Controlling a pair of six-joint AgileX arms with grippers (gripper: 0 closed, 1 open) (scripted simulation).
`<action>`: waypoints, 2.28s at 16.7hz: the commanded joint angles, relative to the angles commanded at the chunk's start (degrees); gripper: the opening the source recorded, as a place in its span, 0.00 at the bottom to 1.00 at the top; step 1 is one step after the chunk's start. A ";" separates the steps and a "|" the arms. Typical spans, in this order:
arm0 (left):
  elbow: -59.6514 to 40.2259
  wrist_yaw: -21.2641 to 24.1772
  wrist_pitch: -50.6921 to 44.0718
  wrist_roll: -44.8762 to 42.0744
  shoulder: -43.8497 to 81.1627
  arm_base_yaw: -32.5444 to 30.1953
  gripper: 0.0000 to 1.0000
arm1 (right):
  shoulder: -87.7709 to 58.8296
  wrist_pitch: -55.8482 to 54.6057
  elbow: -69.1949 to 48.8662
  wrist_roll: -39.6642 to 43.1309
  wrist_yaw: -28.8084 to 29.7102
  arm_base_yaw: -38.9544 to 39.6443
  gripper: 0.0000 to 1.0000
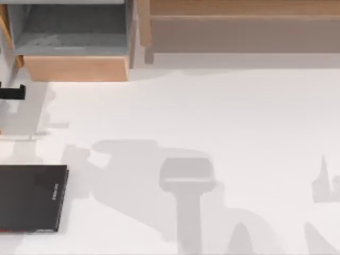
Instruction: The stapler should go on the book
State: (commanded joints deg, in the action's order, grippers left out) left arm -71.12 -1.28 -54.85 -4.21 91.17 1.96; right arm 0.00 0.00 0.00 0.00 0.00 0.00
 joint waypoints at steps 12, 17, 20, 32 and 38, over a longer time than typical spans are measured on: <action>17.63 0.82 2.40 3.45 -5.63 -1.27 0.00 | 0.00 0.00 0.00 0.00 0.00 0.00 1.00; 20.70 0.85 8.33 3.41 -3.79 -1.34 0.00 | 0.00 0.00 0.00 0.00 0.00 0.00 1.00; 22.02 0.87 9.99 3.39 -2.71 -1.37 0.00 | 0.00 0.00 0.00 0.00 0.00 0.00 1.00; 22.02 0.87 9.99 3.39 -2.71 -1.37 0.75 | 0.00 0.00 0.00 0.00 0.00 0.00 1.00; 22.02 0.87 9.99 3.39 -2.71 -1.37 1.00 | 0.00 0.00 0.00 0.00 0.00 0.00 1.00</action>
State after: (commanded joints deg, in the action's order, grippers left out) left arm -49.10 -0.41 -44.86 -0.82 88.46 0.59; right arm 0.00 0.00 0.00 0.00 0.00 0.00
